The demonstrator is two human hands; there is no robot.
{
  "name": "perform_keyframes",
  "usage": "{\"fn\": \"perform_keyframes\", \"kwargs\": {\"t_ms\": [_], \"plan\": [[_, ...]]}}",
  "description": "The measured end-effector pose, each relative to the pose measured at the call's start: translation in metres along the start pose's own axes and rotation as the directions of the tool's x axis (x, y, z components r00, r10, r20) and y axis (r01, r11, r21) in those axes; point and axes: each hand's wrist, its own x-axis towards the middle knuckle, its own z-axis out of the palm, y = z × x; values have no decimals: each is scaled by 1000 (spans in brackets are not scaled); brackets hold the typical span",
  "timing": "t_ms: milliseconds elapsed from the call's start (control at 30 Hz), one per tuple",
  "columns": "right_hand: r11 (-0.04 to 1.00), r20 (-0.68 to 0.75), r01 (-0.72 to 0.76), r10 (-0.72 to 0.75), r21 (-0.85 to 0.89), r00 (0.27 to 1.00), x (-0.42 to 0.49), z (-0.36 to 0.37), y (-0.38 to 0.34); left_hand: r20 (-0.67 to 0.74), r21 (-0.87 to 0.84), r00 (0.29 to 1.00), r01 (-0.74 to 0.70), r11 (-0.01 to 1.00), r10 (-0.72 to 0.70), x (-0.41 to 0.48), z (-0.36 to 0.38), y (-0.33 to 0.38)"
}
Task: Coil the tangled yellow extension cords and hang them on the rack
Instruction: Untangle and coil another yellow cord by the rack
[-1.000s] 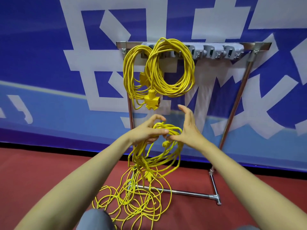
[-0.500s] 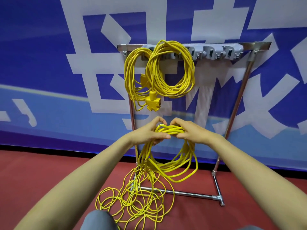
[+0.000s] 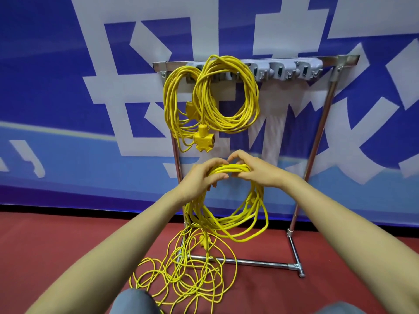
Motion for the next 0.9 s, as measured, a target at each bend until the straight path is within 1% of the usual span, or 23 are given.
{"fn": "perform_keyframes", "kwargs": {"t_ms": [67, 133, 233, 333, 400, 467, 567, 667, 733, 800, 867, 900], "plan": [[999, -1, 12, -13, -50, 1000, 3, 0, -3, -7, 54, 1000, -23, 998, 23, 1, 0, 0], [992, 18, 12, -10, -125, 1000, 7, 0, -3, 18, 19, 1000, 4, 1000, -4, 0, -1, 0], [986, 50, 10, -2, -164, 999, 8, 2, -3, 151, -191, 983, 132, 973, -104, 0, -3, 2], [991, 43, 8, -2, -130, 999, 7, 1, -3, 280, -403, 949, 253, 879, -145, 0, -4, 4], [995, 48, -6, 11, -98, 999, 7, -1, -2, 320, -482, 936, 293, 826, -146, -2, -4, 3], [996, 25, -32, 34, -78, 999, 9, 2, 1, 334, -486, 930, 310, 817, -155, -2, 0, 1], [990, -86, -114, 106, -86, 991, 13, 14, 12, 242, -426, 948, 296, 855, -207, 1, 8, -5], [975, -161, -191, 171, -117, 972, 9, 29, 25, 126, -346, 958, 287, 893, -259, 4, 11, -12], [978, -280, -175, 136, -117, 950, 2, 42, 31, 60, -279, 960, 278, 919, -272, 6, 12, -15], [987, -420, -110, 52, -115, 906, -7, 59, 32, -21, -249, 962, 260, 933, -274, 10, 13, -17], [990, -489, -56, -13, -126, 872, -15, 76, 29, -104, -267, 956, 238, 934, -273, 16, 12, -17], [991, -484, -46, -21, -126, 875, -17, 84, 28, -141, -284, 951, 227, 931, -275, 19, 11, -17]]}}
